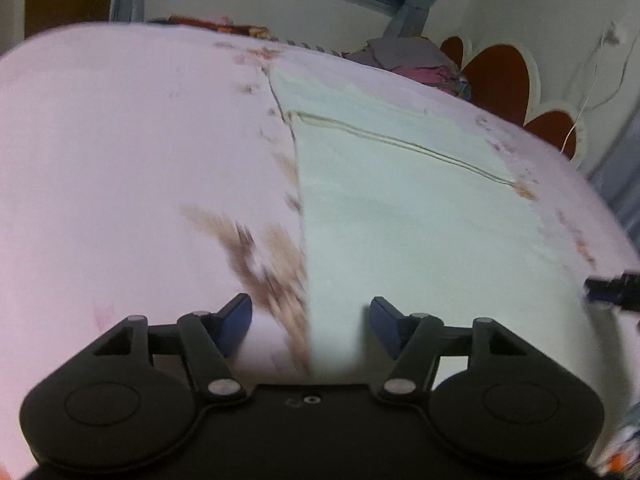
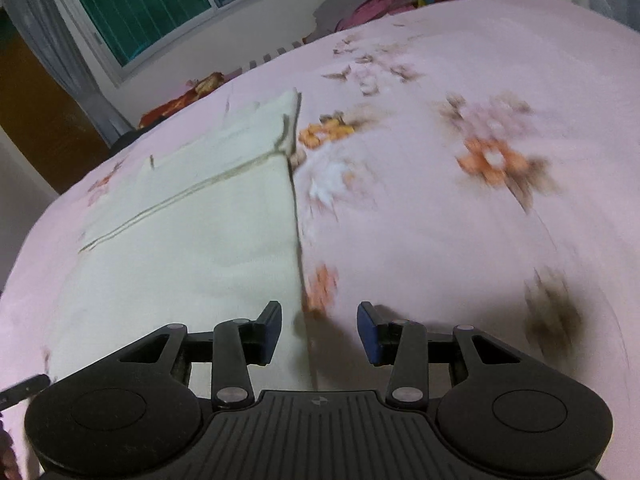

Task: Fold small clothes
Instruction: 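Grasp the sweater hem with both grippers and lift it toward the collar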

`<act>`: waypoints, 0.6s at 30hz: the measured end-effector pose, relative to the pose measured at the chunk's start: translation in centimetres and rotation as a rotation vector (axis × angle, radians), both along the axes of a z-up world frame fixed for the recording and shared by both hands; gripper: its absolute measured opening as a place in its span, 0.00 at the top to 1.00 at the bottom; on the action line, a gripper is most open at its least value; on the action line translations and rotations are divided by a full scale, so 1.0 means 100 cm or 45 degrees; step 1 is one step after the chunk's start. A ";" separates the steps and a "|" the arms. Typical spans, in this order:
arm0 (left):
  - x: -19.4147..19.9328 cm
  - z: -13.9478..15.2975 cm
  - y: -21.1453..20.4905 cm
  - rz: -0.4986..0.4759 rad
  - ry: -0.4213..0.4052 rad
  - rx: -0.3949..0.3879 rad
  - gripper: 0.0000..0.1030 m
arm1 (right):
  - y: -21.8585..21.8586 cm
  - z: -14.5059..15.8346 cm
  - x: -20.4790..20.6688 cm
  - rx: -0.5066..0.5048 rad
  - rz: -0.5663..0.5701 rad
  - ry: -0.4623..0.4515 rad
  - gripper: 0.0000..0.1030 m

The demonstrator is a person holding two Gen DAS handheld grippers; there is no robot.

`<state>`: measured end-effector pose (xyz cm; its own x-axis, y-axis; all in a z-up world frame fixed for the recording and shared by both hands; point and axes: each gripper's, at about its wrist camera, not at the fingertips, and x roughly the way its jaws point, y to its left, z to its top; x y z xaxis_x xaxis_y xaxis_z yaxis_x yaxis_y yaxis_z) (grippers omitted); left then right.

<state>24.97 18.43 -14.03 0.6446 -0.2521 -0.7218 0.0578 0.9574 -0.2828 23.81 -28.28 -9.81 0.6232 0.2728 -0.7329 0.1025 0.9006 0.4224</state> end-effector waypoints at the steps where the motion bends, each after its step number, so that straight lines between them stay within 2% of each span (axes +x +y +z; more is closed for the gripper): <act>1: -0.011 -0.001 0.000 0.012 0.008 -0.040 0.40 | -0.004 -0.002 -0.013 0.026 0.002 0.011 0.60; 6: -0.063 -0.010 0.012 0.069 0.039 -0.284 0.48 | -0.015 -0.010 -0.076 0.157 0.026 0.040 0.60; 10: -0.086 -0.020 0.026 0.123 0.058 -0.452 0.53 | -0.023 -0.015 -0.113 0.277 0.019 0.054 0.60; 14: -0.100 -0.027 0.028 0.144 0.066 -0.562 0.56 | -0.023 -0.017 -0.131 0.365 0.057 0.067 0.60; 18: -0.101 -0.033 0.025 0.144 0.069 -0.617 0.56 | -0.021 -0.021 -0.136 0.494 0.062 0.077 0.60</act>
